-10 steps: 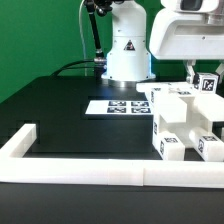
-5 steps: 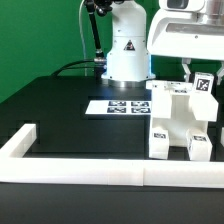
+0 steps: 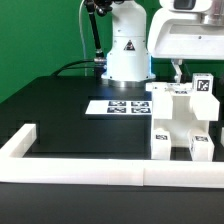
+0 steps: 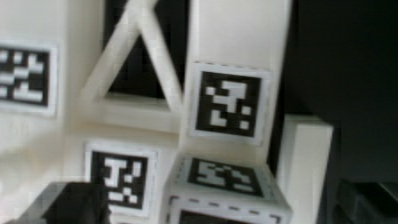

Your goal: Assemble chair

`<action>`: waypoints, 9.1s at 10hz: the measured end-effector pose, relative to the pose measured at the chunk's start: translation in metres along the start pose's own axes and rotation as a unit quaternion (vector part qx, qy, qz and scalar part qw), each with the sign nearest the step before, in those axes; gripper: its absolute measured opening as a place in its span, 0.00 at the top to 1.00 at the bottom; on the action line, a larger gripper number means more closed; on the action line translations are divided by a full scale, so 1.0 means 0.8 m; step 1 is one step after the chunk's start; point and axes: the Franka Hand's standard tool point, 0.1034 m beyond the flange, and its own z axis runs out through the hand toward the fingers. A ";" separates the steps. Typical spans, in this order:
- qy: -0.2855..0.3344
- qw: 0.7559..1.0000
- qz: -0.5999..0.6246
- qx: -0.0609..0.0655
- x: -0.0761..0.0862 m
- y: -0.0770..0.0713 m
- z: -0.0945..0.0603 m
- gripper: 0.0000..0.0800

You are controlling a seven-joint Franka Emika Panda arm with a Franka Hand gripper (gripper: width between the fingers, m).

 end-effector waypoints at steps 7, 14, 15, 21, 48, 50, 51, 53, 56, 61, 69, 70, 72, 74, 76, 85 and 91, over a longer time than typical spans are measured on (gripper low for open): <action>-0.001 0.956 -0.293 -0.004 0.000 0.006 0.000 0.19; -0.012 0.838 -0.545 -0.026 0.002 0.011 -0.001 0.19; -0.015 0.819 -0.572 -0.031 0.003 0.008 -0.001 0.19; -0.015 0.829 -0.558 -0.032 0.002 0.009 -0.001 0.64; -0.025 0.831 -0.555 -0.020 0.003 0.072 0.008 0.19; -0.027 0.801 -0.598 -0.018 0.005 0.081 0.012 0.19; -0.026 0.800 -0.600 -0.019 0.007 0.085 0.011 0.19; -0.024 0.804 -0.594 -0.021 0.009 0.084 0.007 0.19; -0.016 0.816 -0.577 -0.031 0.012 0.085 -0.011 0.19; -0.008 0.829 -0.559 -0.034 0.010 0.081 -0.024 0.19; -0.024 0.577 -0.814 -0.067 0.037 0.093 -0.037 0.19; -0.029 0.557 -0.827 -0.069 0.037 0.095 -0.037 0.19; -0.035 0.502 -0.861 -0.070 0.039 0.087 -0.038 0.19; -0.046 0.447 -0.890 -0.073 0.042 0.078 -0.037 0.19; -0.046 0.454 -0.887 -0.068 0.040 0.066 -0.030 0.19; -0.041 0.477 -0.876 -0.061 0.036 0.040 -0.018 0.64; -0.039 0.503 -0.861 -0.061 0.036 0.046 -0.018 0.64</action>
Offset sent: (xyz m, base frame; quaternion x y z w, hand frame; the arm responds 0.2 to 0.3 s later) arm 0.0000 0.0000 0.0000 0.0000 0.0000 -0.1938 0.9810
